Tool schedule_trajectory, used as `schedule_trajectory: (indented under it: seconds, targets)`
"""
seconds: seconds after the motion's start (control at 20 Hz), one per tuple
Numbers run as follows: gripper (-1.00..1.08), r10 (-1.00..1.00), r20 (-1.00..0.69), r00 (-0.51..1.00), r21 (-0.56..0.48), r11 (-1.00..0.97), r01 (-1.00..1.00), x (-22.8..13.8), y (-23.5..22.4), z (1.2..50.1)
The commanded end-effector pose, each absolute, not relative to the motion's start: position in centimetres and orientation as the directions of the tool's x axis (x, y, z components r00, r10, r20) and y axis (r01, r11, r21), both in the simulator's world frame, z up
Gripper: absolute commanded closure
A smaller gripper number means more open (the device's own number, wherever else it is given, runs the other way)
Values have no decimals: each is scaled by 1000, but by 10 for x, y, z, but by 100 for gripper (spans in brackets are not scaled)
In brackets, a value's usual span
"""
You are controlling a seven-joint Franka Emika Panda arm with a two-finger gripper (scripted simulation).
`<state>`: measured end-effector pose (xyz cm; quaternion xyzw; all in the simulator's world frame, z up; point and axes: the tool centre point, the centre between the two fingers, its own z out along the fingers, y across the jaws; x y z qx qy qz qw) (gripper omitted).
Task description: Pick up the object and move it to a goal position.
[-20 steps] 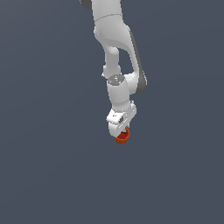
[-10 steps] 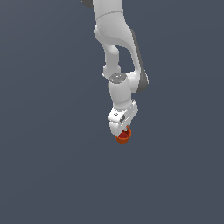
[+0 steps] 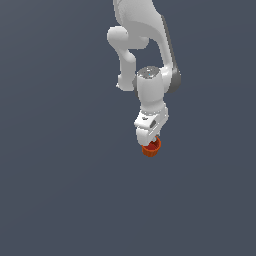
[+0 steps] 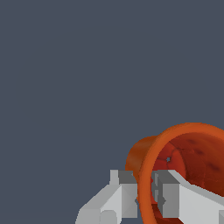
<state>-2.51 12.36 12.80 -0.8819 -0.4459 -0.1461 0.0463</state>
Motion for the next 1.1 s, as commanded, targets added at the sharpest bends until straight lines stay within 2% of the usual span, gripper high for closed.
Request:
schedule_trajectory:
  seconds: [0.0,0.6,1.05]
  targets:
    - [108,774,300,558,51,-597,800,-29,141,150]
    - [108,774,300,558,52,-597,801,-52,229,262]
    - [108,774,301,557,51,-597,801,-59,267,310]
